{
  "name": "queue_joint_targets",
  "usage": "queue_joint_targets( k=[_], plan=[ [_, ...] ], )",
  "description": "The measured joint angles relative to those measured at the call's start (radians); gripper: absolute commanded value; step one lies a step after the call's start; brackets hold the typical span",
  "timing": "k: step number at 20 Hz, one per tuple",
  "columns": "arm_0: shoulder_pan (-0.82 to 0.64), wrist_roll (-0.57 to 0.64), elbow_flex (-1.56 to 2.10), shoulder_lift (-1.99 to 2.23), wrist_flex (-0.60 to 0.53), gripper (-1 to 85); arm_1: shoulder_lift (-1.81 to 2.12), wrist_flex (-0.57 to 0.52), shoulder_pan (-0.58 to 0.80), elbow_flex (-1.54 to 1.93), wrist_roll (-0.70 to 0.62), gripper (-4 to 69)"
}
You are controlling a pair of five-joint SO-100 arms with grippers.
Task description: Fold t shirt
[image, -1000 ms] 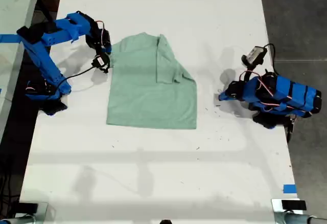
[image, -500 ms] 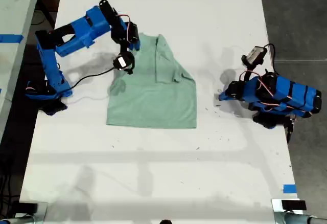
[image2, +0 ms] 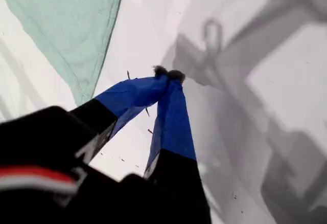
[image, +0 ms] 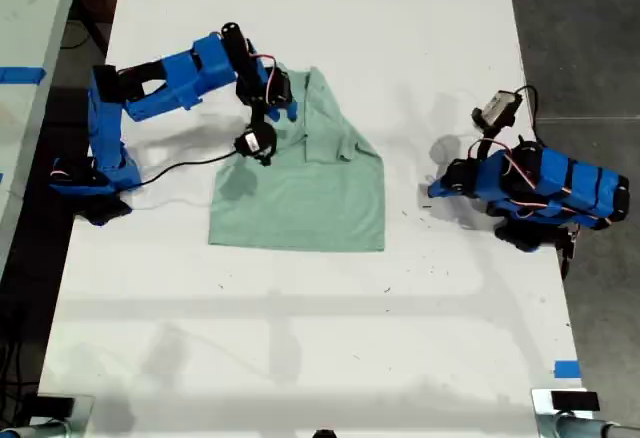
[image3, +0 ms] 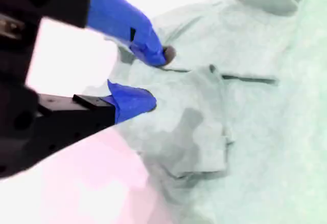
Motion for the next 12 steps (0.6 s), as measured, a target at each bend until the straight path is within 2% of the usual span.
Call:
queue_joint_targets(
  k=[2,5,7,10,12],
  plan=[
    [-0.11,0.026,0.077,0.167,0.046,0.0,0.0,0.0,-0.002,0.0,0.0,-2.0],
    [-0.218,0.021,0.302,0.508,0.048,0.0,0.0,0.0,-0.002,0.0,0.0,-2.0],
    [-0.229,-0.025,0.552,0.785,-0.051,-0.1,0.0,0.0,-0.002,0.0,0.0,-2.0],
    [-0.219,-0.063,1.083,1.296,-0.279,-0.1,0.0,0.0,-0.002,0.0,0.0,-2.0],
    [-0.167,-0.097,1.427,1.664,-0.394,-0.1,0.0,0.0,-0.002,0.0,0.0,-2.0]
  ],
)
